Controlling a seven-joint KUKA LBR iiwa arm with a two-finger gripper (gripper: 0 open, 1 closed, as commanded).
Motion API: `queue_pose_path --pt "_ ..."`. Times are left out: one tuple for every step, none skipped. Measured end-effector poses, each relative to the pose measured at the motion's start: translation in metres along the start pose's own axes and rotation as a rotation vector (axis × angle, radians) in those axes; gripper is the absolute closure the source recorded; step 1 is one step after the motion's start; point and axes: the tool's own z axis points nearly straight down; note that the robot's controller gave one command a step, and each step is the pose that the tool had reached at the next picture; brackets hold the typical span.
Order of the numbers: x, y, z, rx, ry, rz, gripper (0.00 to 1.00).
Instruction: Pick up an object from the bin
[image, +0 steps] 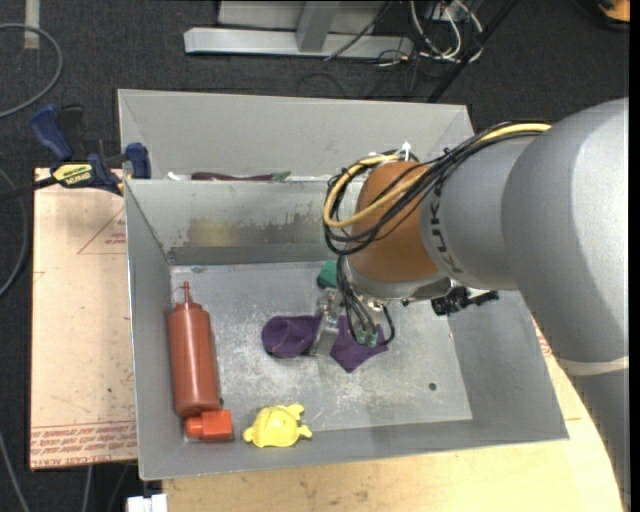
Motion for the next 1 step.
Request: queue_pose_path --pt "0.0009 -0.0003 -0.0054 0.001 0.004 0.0 1.0"
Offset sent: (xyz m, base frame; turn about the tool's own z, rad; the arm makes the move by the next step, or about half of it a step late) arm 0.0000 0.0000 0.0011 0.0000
